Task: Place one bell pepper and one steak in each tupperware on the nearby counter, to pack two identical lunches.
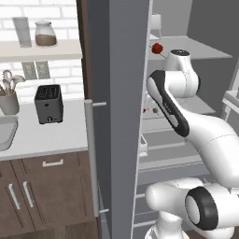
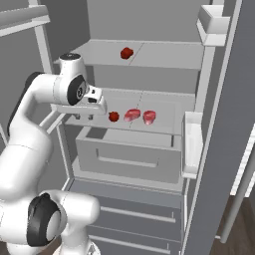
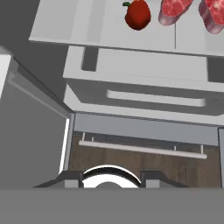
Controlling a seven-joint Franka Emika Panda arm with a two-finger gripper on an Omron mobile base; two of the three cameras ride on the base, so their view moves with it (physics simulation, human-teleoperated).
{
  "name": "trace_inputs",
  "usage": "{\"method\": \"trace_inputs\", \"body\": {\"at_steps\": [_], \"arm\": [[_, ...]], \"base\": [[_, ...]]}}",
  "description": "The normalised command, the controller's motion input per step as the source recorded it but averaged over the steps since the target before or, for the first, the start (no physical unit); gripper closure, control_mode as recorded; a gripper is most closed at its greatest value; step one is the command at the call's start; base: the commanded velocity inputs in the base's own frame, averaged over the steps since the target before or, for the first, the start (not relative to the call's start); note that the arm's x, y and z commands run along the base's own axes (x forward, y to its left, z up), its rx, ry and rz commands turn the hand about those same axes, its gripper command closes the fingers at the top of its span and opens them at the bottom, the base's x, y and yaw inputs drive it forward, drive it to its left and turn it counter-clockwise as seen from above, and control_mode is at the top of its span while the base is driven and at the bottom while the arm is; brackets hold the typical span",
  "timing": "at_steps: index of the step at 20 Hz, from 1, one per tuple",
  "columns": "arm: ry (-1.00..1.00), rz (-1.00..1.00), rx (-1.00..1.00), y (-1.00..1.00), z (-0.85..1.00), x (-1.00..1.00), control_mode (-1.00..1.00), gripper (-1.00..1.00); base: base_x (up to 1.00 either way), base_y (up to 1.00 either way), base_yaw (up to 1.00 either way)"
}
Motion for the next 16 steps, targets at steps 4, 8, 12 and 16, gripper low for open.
{"method": "trace_inputs", "body": {"at_steps": [4, 8, 12, 16], "arm": [[0.0, 0.0, 0.0, 0.0, -0.01, -0.19, -1.0, -1.0], [0.0, 0.0, 0.0, 0.0, -0.04, -0.48, -1.0, -1.0], [-0.08, 0.0, 0.0, -0.02, 0.06, -0.45, -1.0, -1.0], [-0.36, 0.18, -0.02, 0.04, 0.54, 0.12, -1.0, -1.0]], "base": [[0.0, 0.0, 0.0], [0.0, 0.0, 0.0], [0.0, 0.0, 0.0], [0.0, 0.0, 0.0]]}}
